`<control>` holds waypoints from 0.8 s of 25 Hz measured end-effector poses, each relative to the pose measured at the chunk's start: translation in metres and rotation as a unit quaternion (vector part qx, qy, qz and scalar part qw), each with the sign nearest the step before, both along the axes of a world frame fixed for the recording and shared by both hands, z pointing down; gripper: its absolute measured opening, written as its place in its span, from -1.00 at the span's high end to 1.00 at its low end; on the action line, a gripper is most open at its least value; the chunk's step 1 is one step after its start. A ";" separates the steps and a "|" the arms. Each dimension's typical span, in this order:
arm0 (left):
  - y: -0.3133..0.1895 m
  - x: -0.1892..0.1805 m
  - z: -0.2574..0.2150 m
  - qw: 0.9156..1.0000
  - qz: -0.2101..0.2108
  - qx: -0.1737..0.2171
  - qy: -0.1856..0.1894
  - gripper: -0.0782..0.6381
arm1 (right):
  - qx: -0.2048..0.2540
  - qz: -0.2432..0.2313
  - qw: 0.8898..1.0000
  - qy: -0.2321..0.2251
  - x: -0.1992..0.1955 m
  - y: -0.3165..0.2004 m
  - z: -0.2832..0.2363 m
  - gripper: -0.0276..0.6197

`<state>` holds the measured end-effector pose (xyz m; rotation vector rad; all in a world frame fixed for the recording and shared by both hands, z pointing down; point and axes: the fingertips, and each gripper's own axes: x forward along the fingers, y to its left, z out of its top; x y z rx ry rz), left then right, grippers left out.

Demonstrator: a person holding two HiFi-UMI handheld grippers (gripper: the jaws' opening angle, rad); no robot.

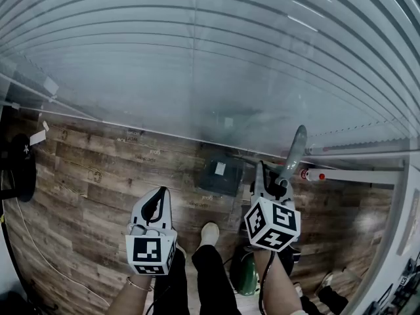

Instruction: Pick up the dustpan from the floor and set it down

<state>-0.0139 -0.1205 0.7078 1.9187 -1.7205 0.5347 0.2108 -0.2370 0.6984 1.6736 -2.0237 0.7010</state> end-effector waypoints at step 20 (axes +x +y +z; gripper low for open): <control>0.008 0.002 0.001 1.000 -0.009 -0.003 0.000 0.73 | 0.010 -0.010 0.999 0.040 0.002 0.003 -0.003 0.61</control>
